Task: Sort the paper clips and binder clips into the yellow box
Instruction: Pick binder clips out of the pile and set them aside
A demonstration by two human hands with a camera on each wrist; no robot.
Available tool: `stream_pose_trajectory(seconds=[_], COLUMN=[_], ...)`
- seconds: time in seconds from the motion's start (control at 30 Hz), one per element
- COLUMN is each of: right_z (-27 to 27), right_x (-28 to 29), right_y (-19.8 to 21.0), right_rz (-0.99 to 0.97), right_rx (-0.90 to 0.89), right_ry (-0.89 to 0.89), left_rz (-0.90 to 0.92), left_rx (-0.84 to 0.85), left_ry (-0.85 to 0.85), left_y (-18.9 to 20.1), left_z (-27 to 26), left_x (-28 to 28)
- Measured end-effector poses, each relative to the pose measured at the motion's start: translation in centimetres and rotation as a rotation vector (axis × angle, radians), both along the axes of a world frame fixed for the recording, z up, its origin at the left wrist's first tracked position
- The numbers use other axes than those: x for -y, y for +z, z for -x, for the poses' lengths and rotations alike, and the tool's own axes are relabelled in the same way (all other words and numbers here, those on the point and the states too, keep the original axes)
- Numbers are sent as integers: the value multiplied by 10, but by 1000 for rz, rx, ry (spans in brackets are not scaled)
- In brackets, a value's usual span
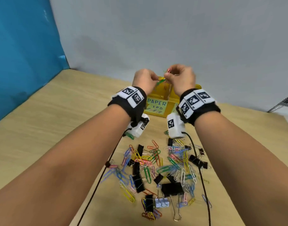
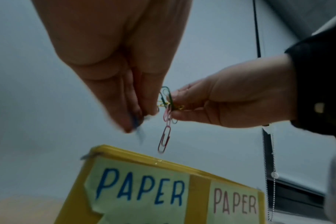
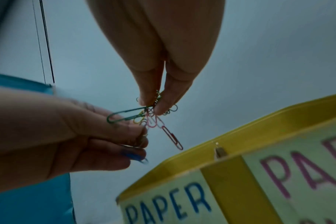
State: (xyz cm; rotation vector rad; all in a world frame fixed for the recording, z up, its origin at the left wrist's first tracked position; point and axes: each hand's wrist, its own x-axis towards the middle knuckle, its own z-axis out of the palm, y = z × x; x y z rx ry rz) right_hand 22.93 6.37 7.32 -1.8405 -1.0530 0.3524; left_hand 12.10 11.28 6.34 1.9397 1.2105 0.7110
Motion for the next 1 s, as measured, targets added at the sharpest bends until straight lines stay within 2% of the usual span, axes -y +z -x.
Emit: stream_pose_trajectory(seconds=[0.07, 0.13, 0.2, 0.27, 0.3, 0.37, 0.43, 0.47, 0.57, 0.67, 0.7, 0.83, 0.93, 1.0], right_z=[0, 0, 2, 11, 19, 36, 52, 59, 72, 78, 78, 80, 95, 104], right_x=[3, 14, 28, 42, 49, 61, 71, 74, 75, 72, 70, 55, 49, 47], right_y=[-12, -20, -24, -27, -29, -32, -37, -42, -62, -80, -84, -92, -91, -94], right_rz=[144, 250, 250, 234, 271, 510, 786, 852, 819, 824, 812, 697, 660, 681], right_rx=[121, 254, 354, 424, 428, 431, 434, 423, 407, 509, 543, 575, 526, 563], right_ry=[41, 83, 61, 111, 198, 485, 739, 792, 755, 755, 723, 552, 562, 608], left_rz=[-39, -73, -120, -98, -55, 31, 82, 74, 8, 71, 87, 89, 95, 93], left_rx=[-170, -240, -262, -280, -308, -434, -556, -581, -608, -776, -784, -663, -607, -562], left_ry=[-59, -99, -115, -201, -283, -447, -512, -499, -397, -406, -388, -277, -226, -224], left_y=[-5, -10, -22, -38, -48, -63, -73, -77, -84, -87, -88, -89, -88, -87], left_z=[6, 25, 53, 78, 89, 103, 111, 115, 121, 121, 120, 115, 112, 112], left_x=[0, 7, 18, 33, 40, 53, 62, 65, 66, 61, 58, 48, 48, 49])
